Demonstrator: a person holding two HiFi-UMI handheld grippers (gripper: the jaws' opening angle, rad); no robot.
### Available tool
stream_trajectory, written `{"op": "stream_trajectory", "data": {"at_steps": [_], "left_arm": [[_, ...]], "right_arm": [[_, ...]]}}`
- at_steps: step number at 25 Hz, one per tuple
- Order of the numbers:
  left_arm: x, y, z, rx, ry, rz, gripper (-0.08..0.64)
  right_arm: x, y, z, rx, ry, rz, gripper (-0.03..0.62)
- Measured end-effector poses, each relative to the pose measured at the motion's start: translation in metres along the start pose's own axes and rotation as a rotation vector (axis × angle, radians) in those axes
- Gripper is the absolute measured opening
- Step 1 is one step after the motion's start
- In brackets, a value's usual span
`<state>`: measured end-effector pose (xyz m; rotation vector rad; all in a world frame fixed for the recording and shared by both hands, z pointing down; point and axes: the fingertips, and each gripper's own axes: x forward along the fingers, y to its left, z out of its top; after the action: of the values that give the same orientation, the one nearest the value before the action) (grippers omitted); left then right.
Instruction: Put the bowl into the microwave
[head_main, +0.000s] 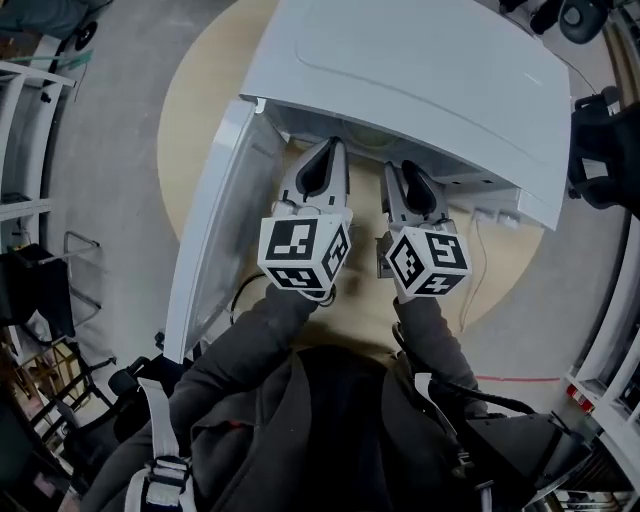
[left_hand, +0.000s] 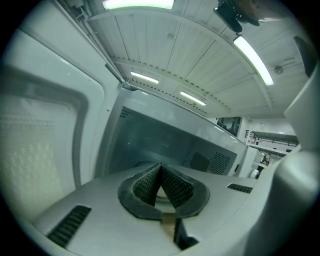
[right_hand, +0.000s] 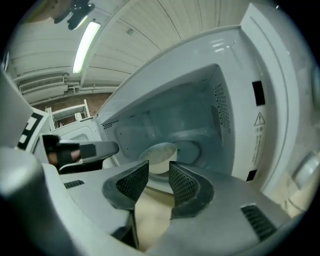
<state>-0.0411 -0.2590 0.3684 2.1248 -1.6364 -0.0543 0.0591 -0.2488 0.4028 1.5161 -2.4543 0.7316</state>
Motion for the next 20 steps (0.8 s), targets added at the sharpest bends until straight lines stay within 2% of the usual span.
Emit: {"op": "stream_trajectory", "data": {"at_steps": [3,9,14,16,18,19,20], "left_arm": [[-0.024,-0.009,-0.017,0.015,0.045,-0.029,0.008],[-0.046,-0.027,-0.033,0.043,0.106,-0.111,0.006],[-0.045,-0.016,-0.031,0.03,0.107,-0.108,0.008],[-0.043,-0.009,-0.027,0.026,0.102,-0.097,0.008],[-0.042,-0.003,-0.024,0.024,0.097,-0.084,0.008],[-0.042,0.0,-0.023,0.022,0.095,-0.077,0.008],[-0.042,0.003,-0.022,0.019,0.095,-0.07,0.008]], "right_arm": [[0.009,0.004,-0.006,0.074,0.017,0.009,0.127],[0.026,-0.015,0.006,0.283,-0.027,-0.04,0.164],[0.033,-0.009,-0.001,0.421,-0.032,-0.019,0.164],[0.027,-0.002,-0.006,0.433,-0.029,-0.009,0.163],[0.021,0.008,-0.017,0.396,0.004,0.003,0.16],[0.018,0.013,-0.025,0.374,0.029,0.011,0.132],[0.017,0.018,-0.033,0.357,0.056,0.02,0.069]]}}
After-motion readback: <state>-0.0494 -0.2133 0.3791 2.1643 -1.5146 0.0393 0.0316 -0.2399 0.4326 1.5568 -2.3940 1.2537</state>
